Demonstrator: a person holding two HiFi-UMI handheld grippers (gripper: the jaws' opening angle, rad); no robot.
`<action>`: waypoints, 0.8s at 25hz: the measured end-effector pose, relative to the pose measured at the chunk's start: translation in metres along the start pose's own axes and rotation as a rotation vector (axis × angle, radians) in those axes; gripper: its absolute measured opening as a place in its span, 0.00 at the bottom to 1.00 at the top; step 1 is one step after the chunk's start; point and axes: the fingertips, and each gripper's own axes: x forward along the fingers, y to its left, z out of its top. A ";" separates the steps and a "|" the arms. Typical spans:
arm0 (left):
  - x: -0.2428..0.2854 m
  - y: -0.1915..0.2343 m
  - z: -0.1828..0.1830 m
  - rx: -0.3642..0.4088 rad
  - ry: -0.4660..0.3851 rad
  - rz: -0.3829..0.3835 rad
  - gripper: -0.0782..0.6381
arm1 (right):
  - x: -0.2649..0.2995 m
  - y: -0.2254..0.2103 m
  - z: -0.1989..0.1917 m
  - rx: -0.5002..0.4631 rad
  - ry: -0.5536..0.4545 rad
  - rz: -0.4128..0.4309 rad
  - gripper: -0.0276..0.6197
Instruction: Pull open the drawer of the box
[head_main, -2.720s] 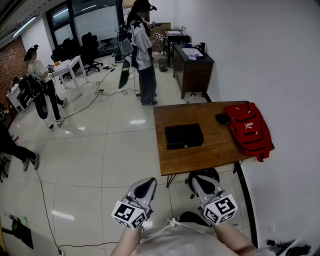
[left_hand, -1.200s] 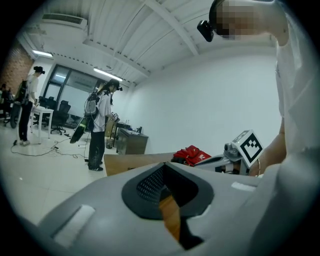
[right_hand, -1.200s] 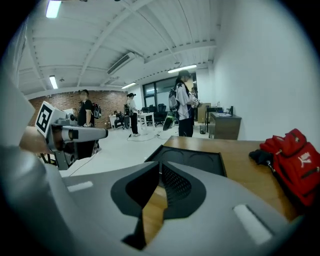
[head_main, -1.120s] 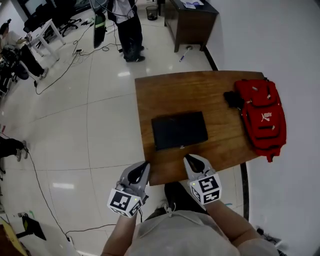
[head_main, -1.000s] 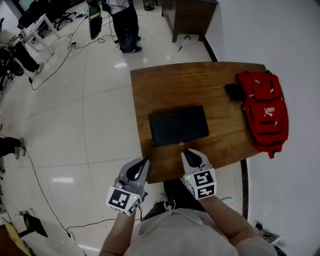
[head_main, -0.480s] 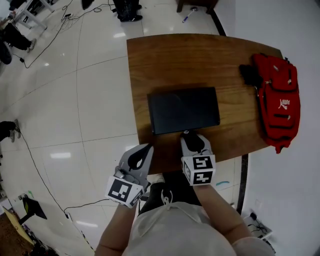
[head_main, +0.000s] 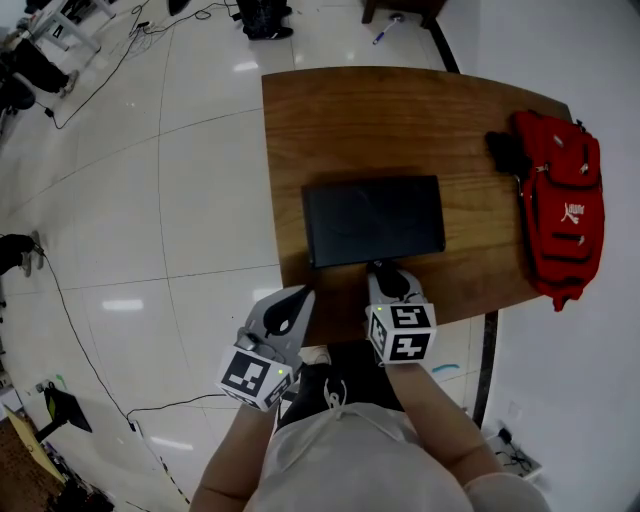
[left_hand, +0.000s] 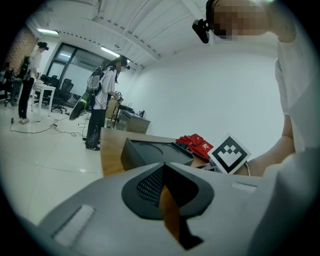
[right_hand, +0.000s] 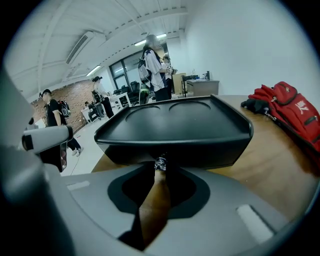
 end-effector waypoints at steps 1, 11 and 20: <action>0.000 -0.001 0.001 -0.003 -0.003 -0.002 0.12 | 0.000 0.000 0.000 -0.002 0.000 0.000 0.14; -0.014 -0.011 -0.003 0.002 -0.008 0.000 0.12 | -0.013 0.002 -0.017 -0.015 0.015 0.003 0.14; -0.038 -0.015 -0.015 0.026 -0.004 0.026 0.12 | -0.038 0.007 -0.055 -0.017 0.051 0.009 0.14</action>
